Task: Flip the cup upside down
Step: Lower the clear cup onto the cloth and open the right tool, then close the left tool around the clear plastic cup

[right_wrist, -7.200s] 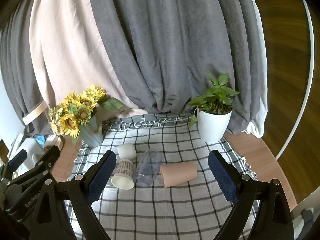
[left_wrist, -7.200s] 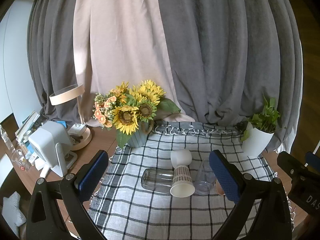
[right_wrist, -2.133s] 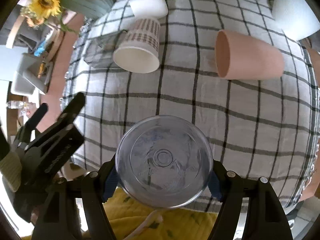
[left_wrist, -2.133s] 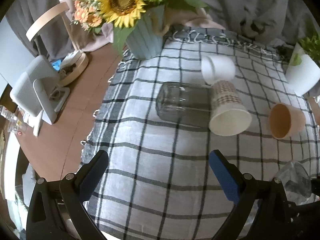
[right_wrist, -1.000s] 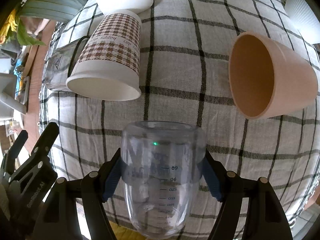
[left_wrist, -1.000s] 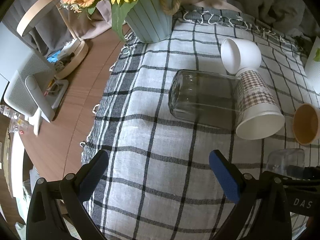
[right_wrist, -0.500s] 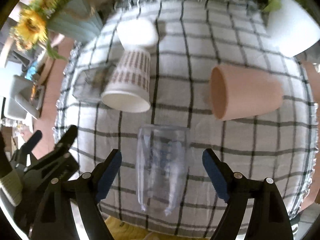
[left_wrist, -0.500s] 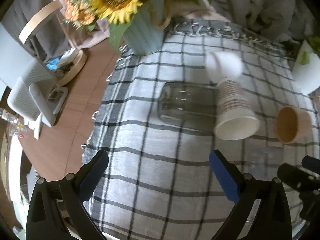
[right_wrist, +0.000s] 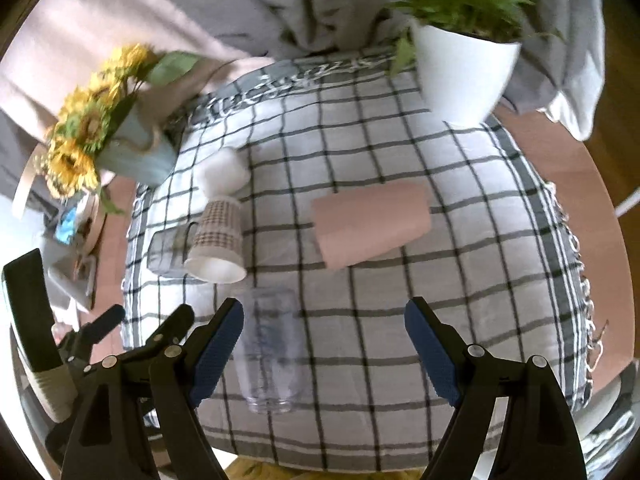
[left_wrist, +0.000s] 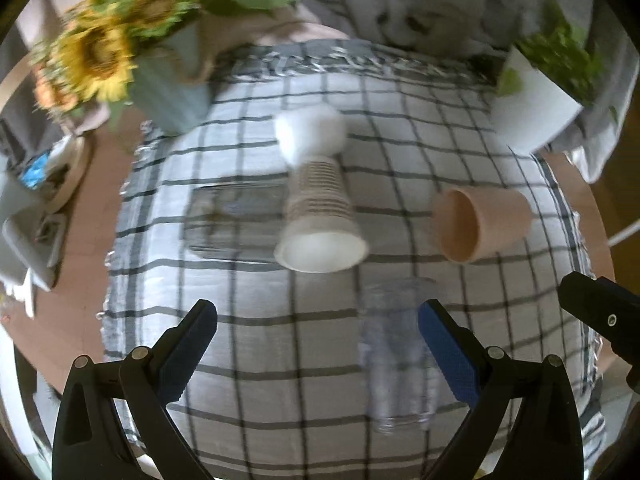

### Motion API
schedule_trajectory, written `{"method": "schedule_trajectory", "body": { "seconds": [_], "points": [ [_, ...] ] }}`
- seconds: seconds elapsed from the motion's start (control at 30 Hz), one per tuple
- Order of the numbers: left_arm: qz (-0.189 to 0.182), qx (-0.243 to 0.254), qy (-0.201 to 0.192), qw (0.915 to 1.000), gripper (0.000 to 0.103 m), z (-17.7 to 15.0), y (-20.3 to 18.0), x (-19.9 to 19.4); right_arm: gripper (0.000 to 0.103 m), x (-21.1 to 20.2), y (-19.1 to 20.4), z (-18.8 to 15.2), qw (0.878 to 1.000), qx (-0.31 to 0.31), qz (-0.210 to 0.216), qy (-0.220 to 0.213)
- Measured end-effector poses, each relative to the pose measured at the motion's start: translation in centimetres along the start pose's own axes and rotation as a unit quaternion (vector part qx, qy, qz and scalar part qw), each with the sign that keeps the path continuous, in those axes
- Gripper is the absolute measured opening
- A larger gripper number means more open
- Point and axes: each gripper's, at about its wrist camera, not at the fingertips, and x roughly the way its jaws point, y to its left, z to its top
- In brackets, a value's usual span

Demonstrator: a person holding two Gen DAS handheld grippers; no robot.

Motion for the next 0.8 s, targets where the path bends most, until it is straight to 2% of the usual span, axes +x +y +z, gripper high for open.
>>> {"method": "schedule_trajectory", "body": {
  "seconds": [0.23, 0.4, 0.63, 0.8],
  "points": [
    [-0.033, 0.015, 0.044, 0.9984, 0.102, 0.8, -3.0, 1.7, 0.083, 0.1, -3.2, -0.8, 0.999, 0.047, 0.002, -0.001],
    [-0.053, 0.013, 0.094, 0.9941, 0.101, 1.8, -4.4, 4.1, 0.083, 0.4, -4.9, -0.6, 0.997, 0.072, 0.003, 0.0],
    [-0.035, 0.012, 0.135, 0.9901, 0.094, 1.8, -5.5, 6.7, 0.083, 0.7, -6.5, -0.4, 0.996, 0.091, 0.003, 0.0],
    [-0.039, 0.005, 0.153, 0.9874, 0.087, 1.6, -5.9, 7.9, 0.083, 1.2, -7.4, -0.4, 0.995, 0.102, -0.003, 0.006]
  ]
}}
